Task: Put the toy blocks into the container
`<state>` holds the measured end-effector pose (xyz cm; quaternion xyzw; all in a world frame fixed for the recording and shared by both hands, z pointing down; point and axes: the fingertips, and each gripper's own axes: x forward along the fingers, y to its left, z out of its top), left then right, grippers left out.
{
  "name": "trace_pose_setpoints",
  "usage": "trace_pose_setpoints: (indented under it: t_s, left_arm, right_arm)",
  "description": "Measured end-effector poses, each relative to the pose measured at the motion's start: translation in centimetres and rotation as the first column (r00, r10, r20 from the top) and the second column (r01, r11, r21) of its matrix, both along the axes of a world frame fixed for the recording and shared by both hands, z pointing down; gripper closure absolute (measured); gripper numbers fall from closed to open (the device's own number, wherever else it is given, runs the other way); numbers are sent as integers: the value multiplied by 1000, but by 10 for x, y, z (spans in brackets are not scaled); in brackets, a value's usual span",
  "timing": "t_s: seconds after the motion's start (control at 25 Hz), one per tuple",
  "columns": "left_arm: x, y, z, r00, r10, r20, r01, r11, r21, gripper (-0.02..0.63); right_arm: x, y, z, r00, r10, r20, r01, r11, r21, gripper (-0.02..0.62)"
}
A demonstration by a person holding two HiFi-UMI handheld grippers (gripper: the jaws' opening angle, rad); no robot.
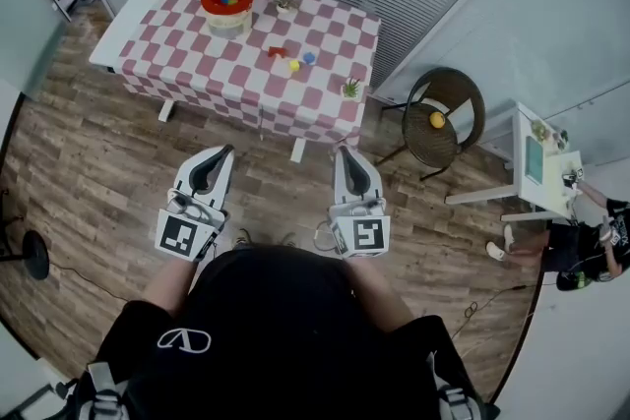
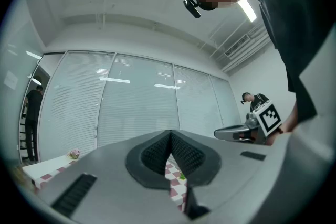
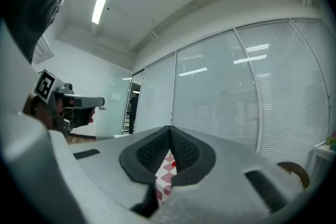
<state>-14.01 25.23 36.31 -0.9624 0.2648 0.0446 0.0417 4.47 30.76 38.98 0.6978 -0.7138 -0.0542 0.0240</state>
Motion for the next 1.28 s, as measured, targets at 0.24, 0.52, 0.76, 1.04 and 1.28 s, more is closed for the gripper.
trace_pose_setpoints:
  t_s: [0.24,0.52,0.76,1.04,1.28]
  left_arm:
    - [6,4,2,1000,-17,5,17,1000,-3,600]
    - [27,10,5,997,-72,9,72,997,4,600]
    - [43,-3,8,994,-103,26,102,994,22,600]
    - [62,-67,15,996,-86,17,85,996,25,600]
    - [86,-159,25,1000,-16,1,16,1000,7,600]
  right_arm:
    - [11,6,-1,1000,2,6,-2,1000,9,595]
    - [32,6,6,998,-57,25,57,998,21,595]
    - [51,-15,9,995,-88,42,87,996,38,595]
    - [67,-75,15,996,-82,22,82,996,31,595]
    - [84,-159,20,1000,-26,9,26,999,20,595]
